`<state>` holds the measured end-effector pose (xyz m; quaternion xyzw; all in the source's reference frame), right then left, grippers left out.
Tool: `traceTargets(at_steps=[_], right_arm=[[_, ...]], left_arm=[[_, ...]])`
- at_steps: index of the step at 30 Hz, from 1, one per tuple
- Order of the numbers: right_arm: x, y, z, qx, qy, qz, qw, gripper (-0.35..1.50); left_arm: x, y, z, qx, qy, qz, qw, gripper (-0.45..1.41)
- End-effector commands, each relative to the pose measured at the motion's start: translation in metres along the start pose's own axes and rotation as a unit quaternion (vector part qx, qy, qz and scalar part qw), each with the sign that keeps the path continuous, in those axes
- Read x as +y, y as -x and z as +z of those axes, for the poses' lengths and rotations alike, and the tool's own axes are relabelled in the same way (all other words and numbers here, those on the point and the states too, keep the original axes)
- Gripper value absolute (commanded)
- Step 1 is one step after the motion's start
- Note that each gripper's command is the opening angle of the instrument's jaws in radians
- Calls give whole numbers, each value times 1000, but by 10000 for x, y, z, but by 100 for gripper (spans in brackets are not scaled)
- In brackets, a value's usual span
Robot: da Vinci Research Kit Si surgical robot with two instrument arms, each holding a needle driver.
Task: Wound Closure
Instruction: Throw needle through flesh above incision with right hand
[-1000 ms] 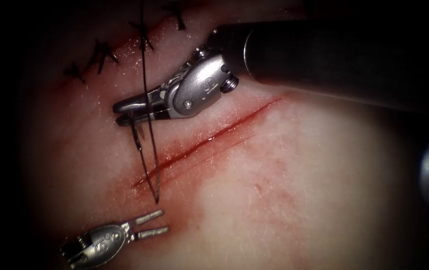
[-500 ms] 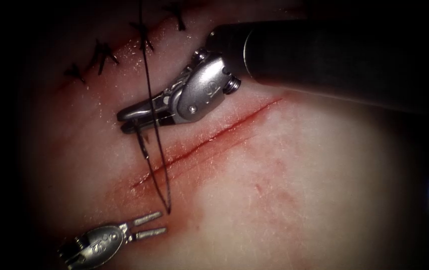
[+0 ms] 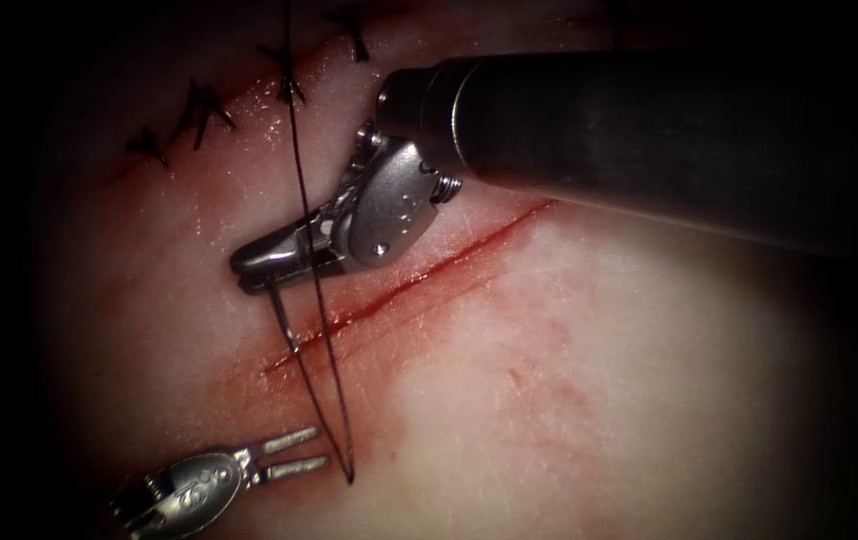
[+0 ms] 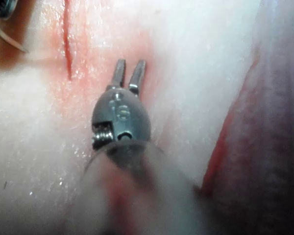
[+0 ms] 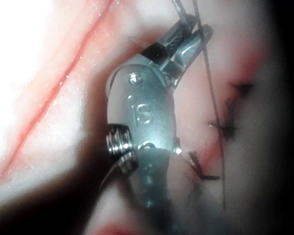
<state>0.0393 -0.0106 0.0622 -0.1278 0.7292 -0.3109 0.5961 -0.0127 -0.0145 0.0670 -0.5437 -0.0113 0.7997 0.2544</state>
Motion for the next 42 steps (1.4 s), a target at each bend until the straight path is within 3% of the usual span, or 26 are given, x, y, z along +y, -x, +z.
traceTargets(at_steps=[1, 18, 42], right_arm=[[0, 10, 5, -1, 0, -2, 1000, -35], [-68, 22, 1, -6, -23, -21, 999, -35], [-100, 37, -19, -32, -32, 29, 999, -35]], left_arm=[[-2, 3, 7, 1, 1, 0, 1000, -13], [-10, 3, -10, -3, 3, -1, 1000, -17], [-15, 2, -7, -3, 2, -2, 1000, -20]])
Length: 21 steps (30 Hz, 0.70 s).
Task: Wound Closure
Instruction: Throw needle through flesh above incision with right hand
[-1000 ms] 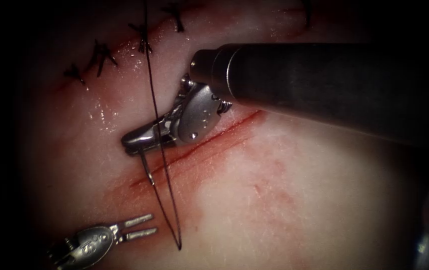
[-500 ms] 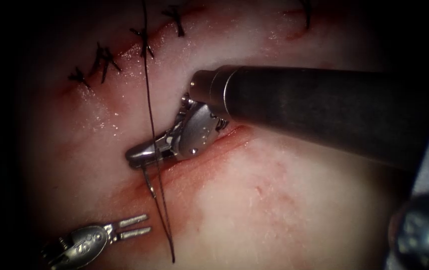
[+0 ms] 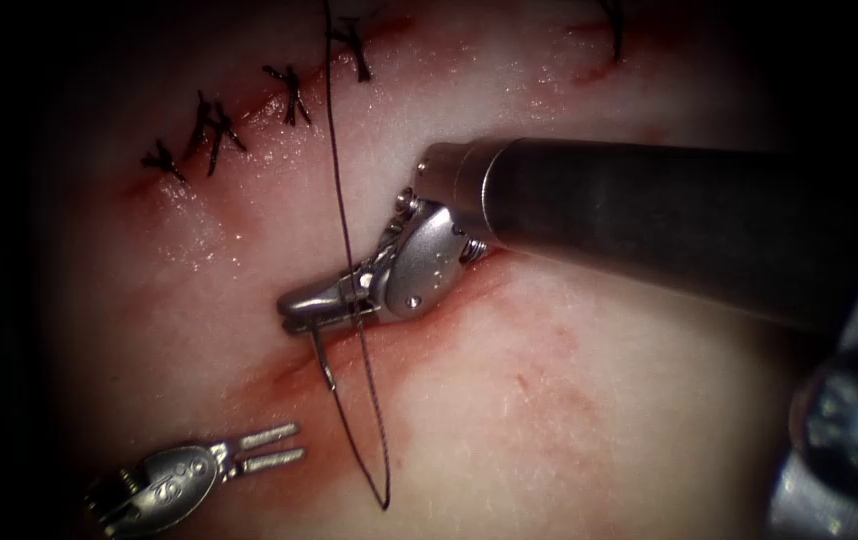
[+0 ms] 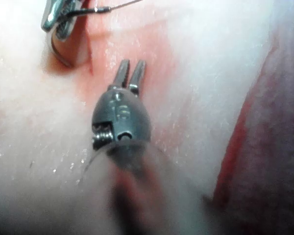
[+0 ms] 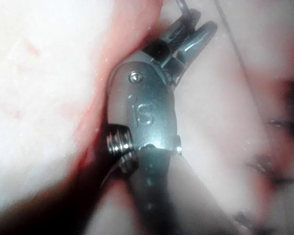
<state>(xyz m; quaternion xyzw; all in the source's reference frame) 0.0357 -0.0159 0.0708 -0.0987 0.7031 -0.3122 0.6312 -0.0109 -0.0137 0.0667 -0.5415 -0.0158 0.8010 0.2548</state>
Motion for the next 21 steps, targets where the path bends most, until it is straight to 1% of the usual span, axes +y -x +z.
traceTargets(at_steps=[1, 11, 21], right_arm=[[-1, 8, 8, 0, -4, 3, 1000, -35], [-20, 14, 9, -9, -29, 12, 999, -35], [-29, 18, 7, -18, -45, 29, 998, -35]], left_arm=[[-2, 3, 7, 0, 0, 0, 1000, -20], [-4, 0, 10, 0, -1, -2, 1000, -22], [-5, 1, 10, -1, -2, -2, 1000, -22]])
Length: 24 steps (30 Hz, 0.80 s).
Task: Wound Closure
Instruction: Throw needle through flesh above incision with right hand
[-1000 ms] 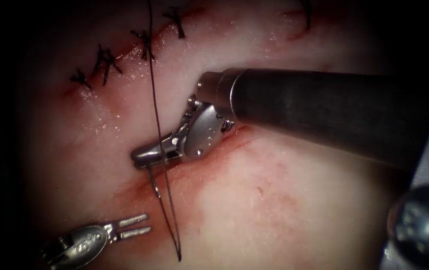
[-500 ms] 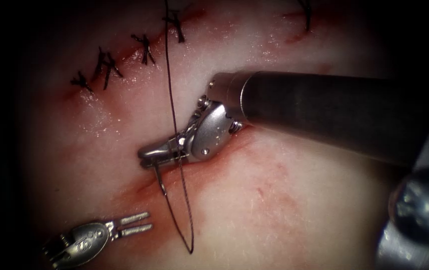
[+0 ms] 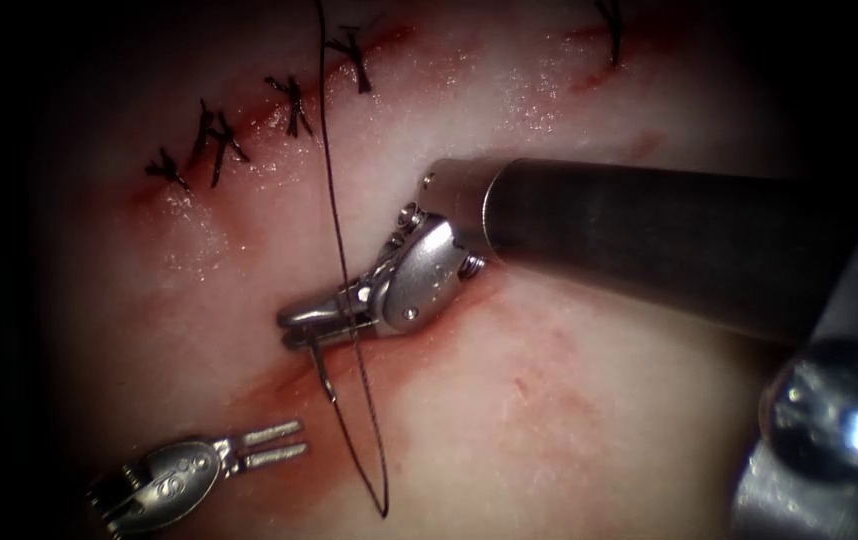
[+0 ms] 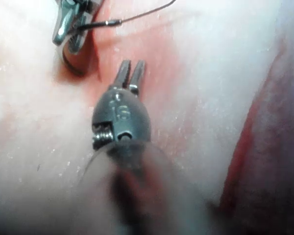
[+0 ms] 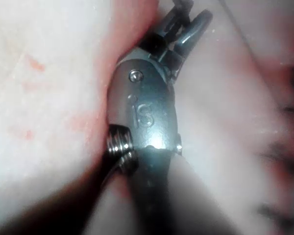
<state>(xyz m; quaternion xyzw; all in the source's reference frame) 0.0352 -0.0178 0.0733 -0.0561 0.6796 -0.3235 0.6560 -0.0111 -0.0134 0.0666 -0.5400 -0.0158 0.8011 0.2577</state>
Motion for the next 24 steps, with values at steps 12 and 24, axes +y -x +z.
traceTargets(at_steps=[12, 24], right_arm=[[-16, 21, 9, -28, -35, 33, 998, -35], [-26, 24, 2, -49, -52, 55, 996, -35]], left_arm=[[-3, 4, 8, -1, -3, 1, 1000, -22], [-3, 4, 8, -2, -4, 1, 1000, -23]])
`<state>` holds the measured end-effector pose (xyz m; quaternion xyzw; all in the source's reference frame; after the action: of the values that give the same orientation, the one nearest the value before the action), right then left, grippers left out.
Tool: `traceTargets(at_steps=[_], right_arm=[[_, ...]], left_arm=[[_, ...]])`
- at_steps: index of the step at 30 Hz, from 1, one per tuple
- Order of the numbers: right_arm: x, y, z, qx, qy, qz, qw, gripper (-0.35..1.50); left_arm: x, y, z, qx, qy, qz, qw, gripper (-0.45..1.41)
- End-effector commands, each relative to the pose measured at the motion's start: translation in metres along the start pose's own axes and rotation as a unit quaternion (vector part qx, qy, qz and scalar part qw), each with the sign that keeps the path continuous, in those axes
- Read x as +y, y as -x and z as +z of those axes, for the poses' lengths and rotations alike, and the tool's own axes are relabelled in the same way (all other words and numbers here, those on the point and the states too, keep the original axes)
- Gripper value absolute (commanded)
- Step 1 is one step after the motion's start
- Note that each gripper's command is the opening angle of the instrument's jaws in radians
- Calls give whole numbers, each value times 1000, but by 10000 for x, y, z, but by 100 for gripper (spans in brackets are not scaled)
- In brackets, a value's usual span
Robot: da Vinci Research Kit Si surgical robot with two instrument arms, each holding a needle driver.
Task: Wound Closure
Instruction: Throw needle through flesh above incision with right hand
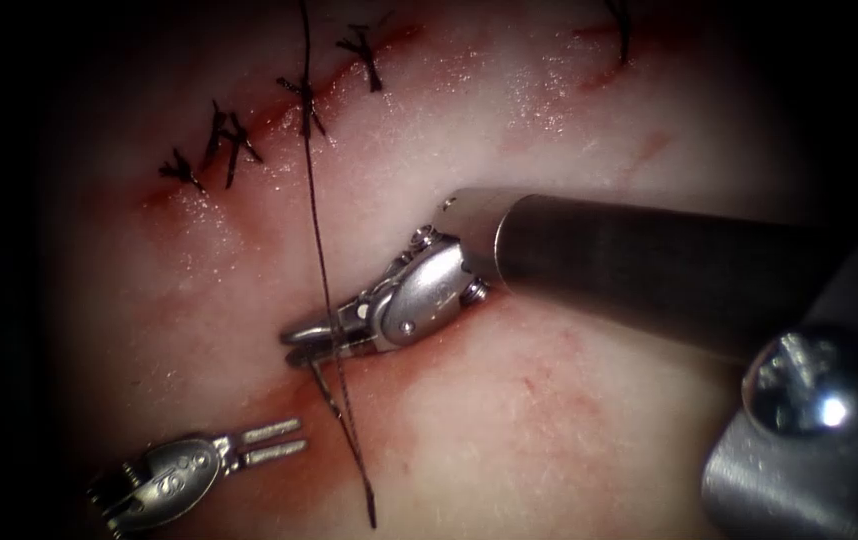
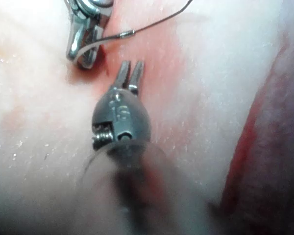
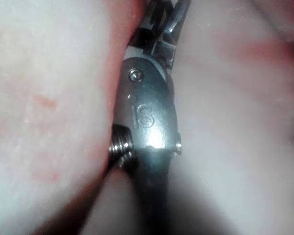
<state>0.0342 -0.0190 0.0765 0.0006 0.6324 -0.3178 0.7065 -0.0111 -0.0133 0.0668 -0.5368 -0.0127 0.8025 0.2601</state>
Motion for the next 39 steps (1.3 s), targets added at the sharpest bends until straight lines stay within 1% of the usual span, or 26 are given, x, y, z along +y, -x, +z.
traceTargets(at_steps=[1, 8, 11, 17, 20, 27, 34, 39], right_arm=[[5, 4, 4, -5, 0, 0, 1000, -35], [23, 5, -17, -27, 33, 28, 999, -35], [26, 5, -20, -31, 36, 31, 998, -35], [22, 8, -17, -34, 36, 30, 998, -35], [16, 13, -15, -45, 25, 26, 998, -35], [7, 21, -12, -55, 14, 56, 997, -35], [8, 21, -17, -58, 15, 66, 996, -35], [17, 18, -21, -60, 20, 94, 994, -35]], left_arm=[[-2, 3, 7, 1, 1, 1, 1000, -23], [-2, 3, 7, 1, 1, 1, 1000, -23], [-2, 3, 7, 1, 0, 1, 1000, -23], [-1, 3, 7, 0, 0, 0, 1000, -25], [-1, 2, 8, 0, 0, 0, 1000, -25], [-1, -4, 17, -1, -4, -3, 1000, -27], [-3, -7, 30, -2, -9, -6, 1000, -27], [-11, 5, 40, -4, -11, -2, 1000, -27]])
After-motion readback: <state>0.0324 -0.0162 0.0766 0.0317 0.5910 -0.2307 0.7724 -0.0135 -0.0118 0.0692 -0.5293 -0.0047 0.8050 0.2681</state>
